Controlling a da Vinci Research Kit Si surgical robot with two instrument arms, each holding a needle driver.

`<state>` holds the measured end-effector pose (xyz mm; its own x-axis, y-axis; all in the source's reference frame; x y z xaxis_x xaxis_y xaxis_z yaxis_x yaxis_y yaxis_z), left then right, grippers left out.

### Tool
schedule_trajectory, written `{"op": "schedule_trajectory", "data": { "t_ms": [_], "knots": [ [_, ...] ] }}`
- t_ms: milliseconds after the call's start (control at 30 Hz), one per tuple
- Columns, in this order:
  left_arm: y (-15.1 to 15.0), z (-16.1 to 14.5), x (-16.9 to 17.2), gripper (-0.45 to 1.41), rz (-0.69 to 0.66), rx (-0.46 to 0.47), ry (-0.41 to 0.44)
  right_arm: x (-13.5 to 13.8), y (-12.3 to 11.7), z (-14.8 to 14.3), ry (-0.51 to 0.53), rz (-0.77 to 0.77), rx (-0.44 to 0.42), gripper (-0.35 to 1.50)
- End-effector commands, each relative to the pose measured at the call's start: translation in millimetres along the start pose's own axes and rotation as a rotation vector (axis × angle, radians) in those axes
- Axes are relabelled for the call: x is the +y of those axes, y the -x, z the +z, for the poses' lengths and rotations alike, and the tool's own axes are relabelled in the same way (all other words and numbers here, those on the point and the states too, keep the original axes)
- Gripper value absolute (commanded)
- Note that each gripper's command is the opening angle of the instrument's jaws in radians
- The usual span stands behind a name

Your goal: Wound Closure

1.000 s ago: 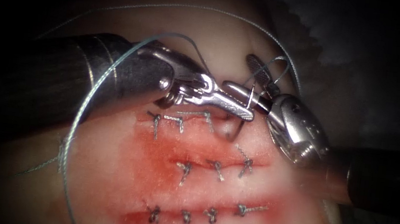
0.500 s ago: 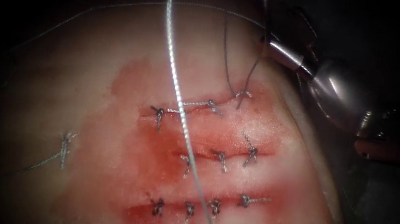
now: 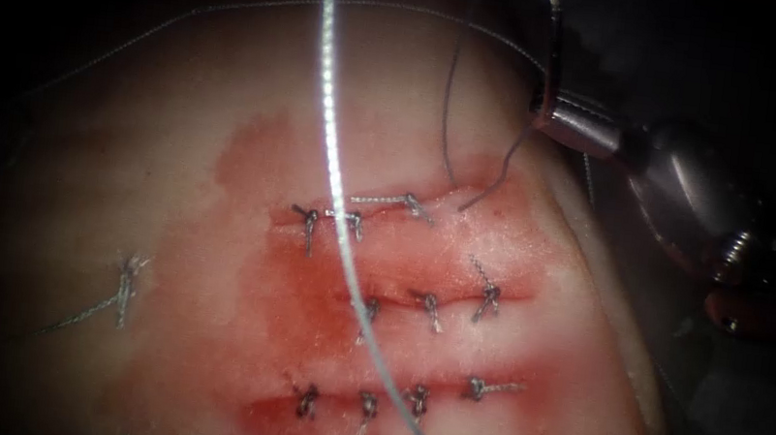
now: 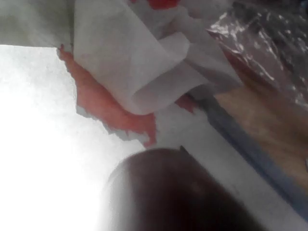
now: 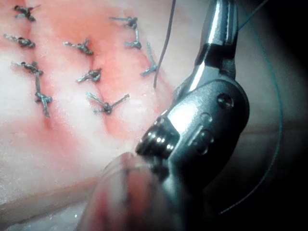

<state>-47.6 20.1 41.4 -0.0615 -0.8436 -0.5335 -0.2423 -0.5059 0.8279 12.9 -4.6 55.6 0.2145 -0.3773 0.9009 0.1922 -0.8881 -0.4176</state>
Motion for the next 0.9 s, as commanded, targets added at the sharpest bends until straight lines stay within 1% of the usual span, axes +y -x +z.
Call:
{"op": "schedule_trajectory", "data": {
  "t_ms": [33, 67, 100, 133, 167, 233, 300, 333, 400, 433, 500, 533, 600, 667, 700, 767, 833, 867, 900],
  "knots": [
    [1.0, 0.9, -0.5, -0.45, 0.012, 0.008, -0.006, -0.3, -2.4, 1.9, 0.029, -0.008, 0.021, -0.35],
    [1.0, 1.0, -0.4, -0.45, 0.013, 0.008, -0.006, -0.3, -3.5, 2.6, 0.048, -0.003, 0.028, -0.35],
    [1.0, 1.0, -0.3, -0.45, 0.013, 0.010, -0.006, 0.1, -5.3, 3.8, 0.076, 0.017, 0.036, -0.35],
    [1.0, 1.0, -0.3, -0.45, 0.013, 0.010, -0.006, 0.5, -6.7, 4.6, 0.096, 0.041, 0.044, -0.35],
    [1.1, 0.9, -0.3, -0.45, 0.013, 0.012, -0.006, 1.7, -8.9, 5.9, 0.134, 0.085, 0.060, -0.35],
    [1.2, 0.6, -0.1, -0.45, 0.014, 0.015, -0.005, 3.5, -11.1, 6.7, 0.177, 0.139, 0.090, -0.35],
    [1.3, -0.2, 0.5, -0.45, 0.024, 0.022, -0.006, 5.0, -12.3, 6.9, 0.209, 0.193, 0.122, -0.35],
    [1.2, -1.7, 1.8, -0.45, 0.037, 0.036, 0.024, 6.6, -12.7, 6.4, 0.247, 0.264, 0.152, -0.35],
    [0.9, -3.4, 3.3, -0.45, 0.052, 0.053, 0.070, 8.1, -12.5, 5.3, 0.275, 0.320, 0.180, -0.35],
    [0.5, -6.2, 5.1, -0.45, 0.077, 0.079, 0.125, 9.2, -12.0, 4.4, 0.261, 0.355, 0.203, -0.35],
    [0.3, -9.0, 6.3, -0.45, 0.075, 0.105, 0.179, 10.1, -11.3, 3.5, 0.241, 0.398, 0.214, -0.35],
    [-0.3, -11.4, 7.1, -0.45, 0.043, 0.158, 0.212, 10.9, -10.6, 2.8, 0.245, 0.448, 0.235, -0.35],
    [-1.0, -13.9, 7.8, -0.45, 0.038, 0.228, 0.257, 11.7, -10.3, 2.4, 0.247, 0.482, 0.259, -0.35],
    [-1.2, -15.4, 8.2, -0.45, 0.045, 0.261, 0.307, 12.8, -10.1, 2.1, 0.246, 0.545, 0.283, -0.35],
    [-0.9, -16.1, 8.2, -0.45, 0.047, 0.254, 0.346, 13.2, -10.0, 2.0, 0.246, 0.567, 0.293, -0.35],
    [-0.2, -16.9, 8.2, -0.45, 0.078, 0.230, 0.388, 14.3, -9.9, 1.9, 0.240, 0.641, 0.319, -0.35],
    [1.3, -18.2, 8.0, -0.45, 0.111, 0.220, 0.445, 15.9, -9.8, 1.9, 0.232, 0.718, 0.355, -0.35],
    [2.2, -19.1, 7.8, -0.45, 0.115, 0.212, 0.450, 16.4, -9.8, 2.1, 0.228, 0.720, 0.371, -0.35],
    [2.4, -19.3, 7.7, -0.45, 0.115, 0.211, 0.450, 16.4, -9.7, 2.4, 0.224, 0.722, 0.373, -0.35]
  ]
}}
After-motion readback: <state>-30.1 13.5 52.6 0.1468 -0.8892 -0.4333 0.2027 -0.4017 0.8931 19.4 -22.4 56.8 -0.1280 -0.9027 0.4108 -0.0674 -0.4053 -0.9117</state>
